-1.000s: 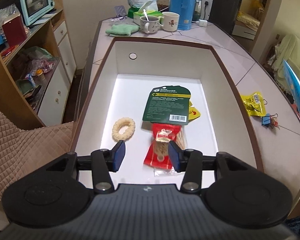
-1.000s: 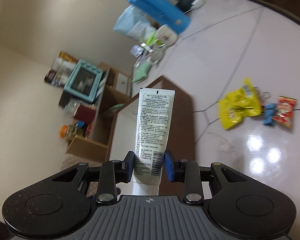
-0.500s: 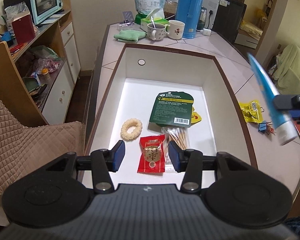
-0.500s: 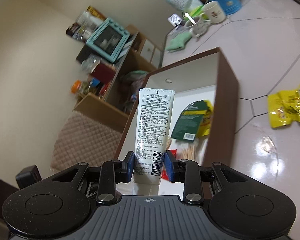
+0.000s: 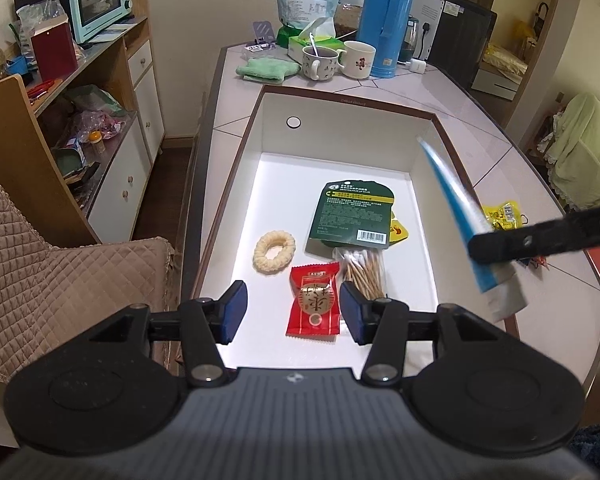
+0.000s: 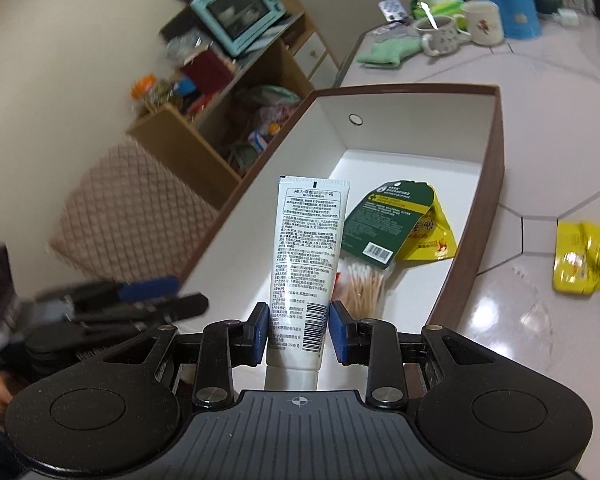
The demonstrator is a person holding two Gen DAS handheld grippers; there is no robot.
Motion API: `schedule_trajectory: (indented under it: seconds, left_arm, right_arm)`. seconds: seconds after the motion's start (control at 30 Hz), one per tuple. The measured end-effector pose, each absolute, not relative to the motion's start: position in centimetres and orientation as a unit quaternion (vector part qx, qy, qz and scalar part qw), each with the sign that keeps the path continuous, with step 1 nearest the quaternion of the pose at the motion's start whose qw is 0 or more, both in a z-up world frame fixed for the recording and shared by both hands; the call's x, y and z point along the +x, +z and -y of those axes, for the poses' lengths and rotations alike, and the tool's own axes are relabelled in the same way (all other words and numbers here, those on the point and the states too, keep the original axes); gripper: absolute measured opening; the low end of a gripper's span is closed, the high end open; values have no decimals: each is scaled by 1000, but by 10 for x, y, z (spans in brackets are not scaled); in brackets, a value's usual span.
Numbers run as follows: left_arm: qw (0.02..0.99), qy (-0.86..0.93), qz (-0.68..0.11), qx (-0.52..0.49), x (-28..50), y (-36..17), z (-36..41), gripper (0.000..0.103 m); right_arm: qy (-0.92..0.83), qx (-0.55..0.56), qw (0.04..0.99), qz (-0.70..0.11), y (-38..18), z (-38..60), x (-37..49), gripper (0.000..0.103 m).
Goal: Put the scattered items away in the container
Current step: 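Open both grippers to drop the red packet and white tube into the box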
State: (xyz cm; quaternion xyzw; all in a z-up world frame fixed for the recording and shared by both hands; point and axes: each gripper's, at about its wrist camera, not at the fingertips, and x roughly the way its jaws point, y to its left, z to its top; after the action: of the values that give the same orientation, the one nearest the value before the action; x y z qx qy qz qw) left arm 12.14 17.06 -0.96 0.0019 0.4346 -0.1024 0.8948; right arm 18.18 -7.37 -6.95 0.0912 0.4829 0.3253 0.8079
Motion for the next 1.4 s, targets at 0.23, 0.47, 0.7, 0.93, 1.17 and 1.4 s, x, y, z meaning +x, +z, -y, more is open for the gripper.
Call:
schedule_trajectory:
  seconds: [0.23,0.47,0.7,0.93,1.17,1.4]
  left_arm:
    - [894,-106,-435,0,123,-11,-170,46]
    - [894,-106,-435,-2,120,-11,-171,46]
    - [894,-99,-437,-5,117,-12,-171,48]
    - [894,-92,-439,-6,115,-12,-170,49]
    - [894,-90,-440,-4,114,-11,-168,49]
    - [894,-93,-438,0,113,-9,-166,49]
  right_arm:
    - [365,-15,801,-474,-81,51,176,32]
    - [393,-81,775,-488,-99,38,175,32]
    - [398,-90,766,-498,-108,35,182,32]
    - [401,-87,768,-491,-104,36,183,32]
    - [398,-67,781,-476,-90,43,181,32]
    - [377,-44,790,-482,-79,52,176,32]
